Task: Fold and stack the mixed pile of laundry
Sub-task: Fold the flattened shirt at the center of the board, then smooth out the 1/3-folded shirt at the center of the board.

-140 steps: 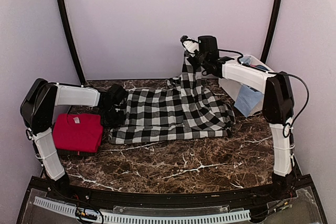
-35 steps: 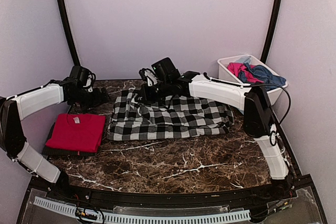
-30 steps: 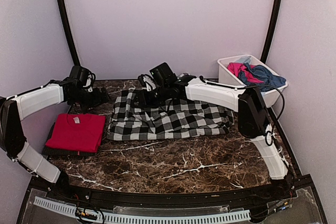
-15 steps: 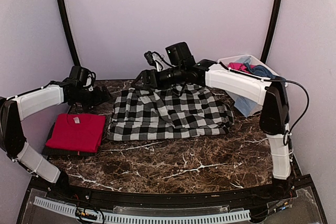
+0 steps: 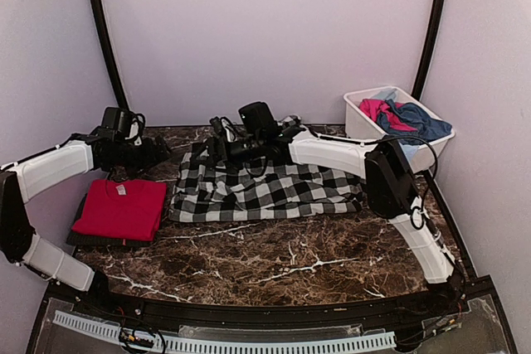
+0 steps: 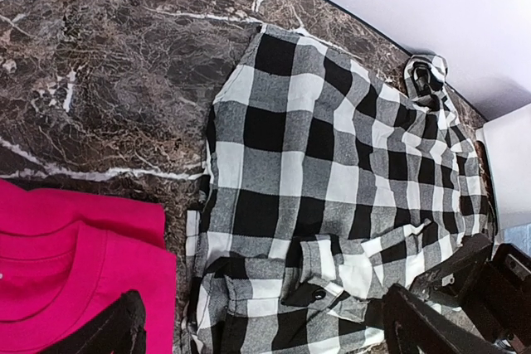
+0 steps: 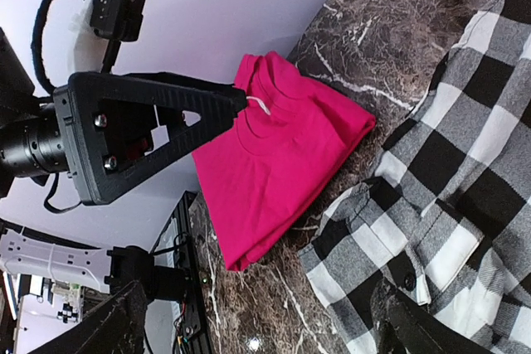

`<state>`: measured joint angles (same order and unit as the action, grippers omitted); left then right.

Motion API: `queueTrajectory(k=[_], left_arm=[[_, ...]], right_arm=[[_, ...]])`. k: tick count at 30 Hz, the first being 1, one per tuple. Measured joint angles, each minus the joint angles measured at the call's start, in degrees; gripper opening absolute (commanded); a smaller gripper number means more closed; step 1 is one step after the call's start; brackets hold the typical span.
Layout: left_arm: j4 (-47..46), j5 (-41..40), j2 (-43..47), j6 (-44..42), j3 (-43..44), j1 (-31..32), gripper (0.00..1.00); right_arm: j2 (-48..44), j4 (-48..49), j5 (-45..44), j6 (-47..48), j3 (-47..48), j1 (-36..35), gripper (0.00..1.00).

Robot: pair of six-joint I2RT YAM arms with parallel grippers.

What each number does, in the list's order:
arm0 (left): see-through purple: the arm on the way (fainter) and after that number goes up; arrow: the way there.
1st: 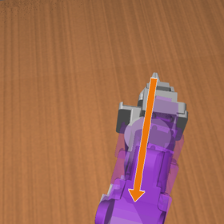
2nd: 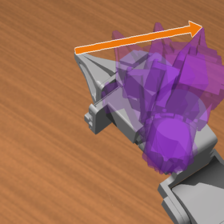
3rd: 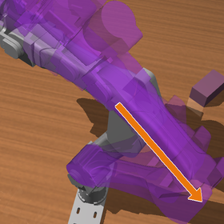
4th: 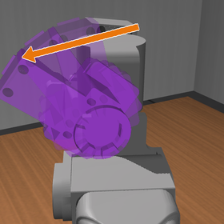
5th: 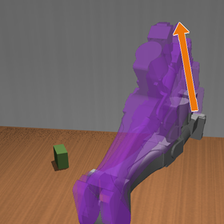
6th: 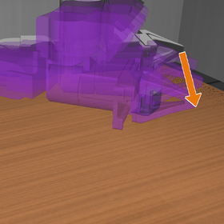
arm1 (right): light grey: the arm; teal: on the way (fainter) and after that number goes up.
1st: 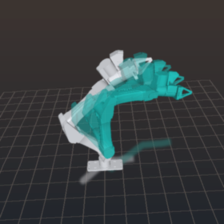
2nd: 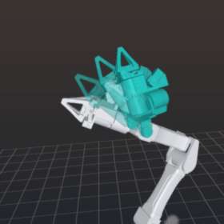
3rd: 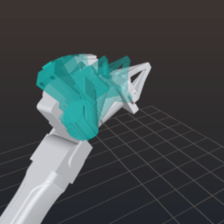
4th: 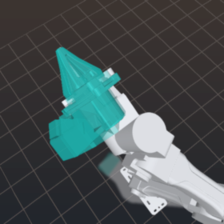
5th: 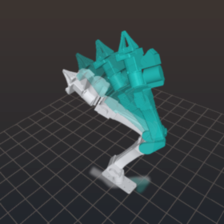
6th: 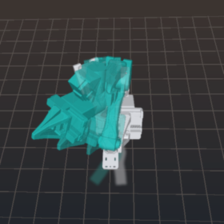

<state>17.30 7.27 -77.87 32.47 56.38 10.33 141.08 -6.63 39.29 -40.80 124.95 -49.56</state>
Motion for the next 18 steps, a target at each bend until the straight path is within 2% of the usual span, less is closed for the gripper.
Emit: queueTrajectory(k=[5, 8, 12, 14, 18], left_arm=[[-1.75, 4.57, -0.90, -0.68, -1.38, -0.09, 0.80], [-3.34, 7.37, -2.73, -1.77, -1.33, 0.46, 0.74], [-2.29, 7.91, -8.17, -3.96, 1.73, 4.48, 0.51], [-1.68, 7.26, -11.43, -4.57, 4.22, 6.64, 0.44], [-0.96, 6.71, -15.72, -4.33, 6.08, 9.11, 0.38]], right_arm=[[-4.17, -0.42, -0.50, 1.79, -5.01, 0.28, 0.86], [-13.11, -0.92, -2.19, 4.09, -14.34, 1.64, 0.83], [-27.04, -1.99, -6.51, 7.74, -27.54, 5.05, 0.75], [-32.50, -2.58, -8.90, 9.18, -33.05, 7.06, 0.69], [-40.74, -5.20, -15.34, 11.34, -44.76, 11.41, 0.65]])
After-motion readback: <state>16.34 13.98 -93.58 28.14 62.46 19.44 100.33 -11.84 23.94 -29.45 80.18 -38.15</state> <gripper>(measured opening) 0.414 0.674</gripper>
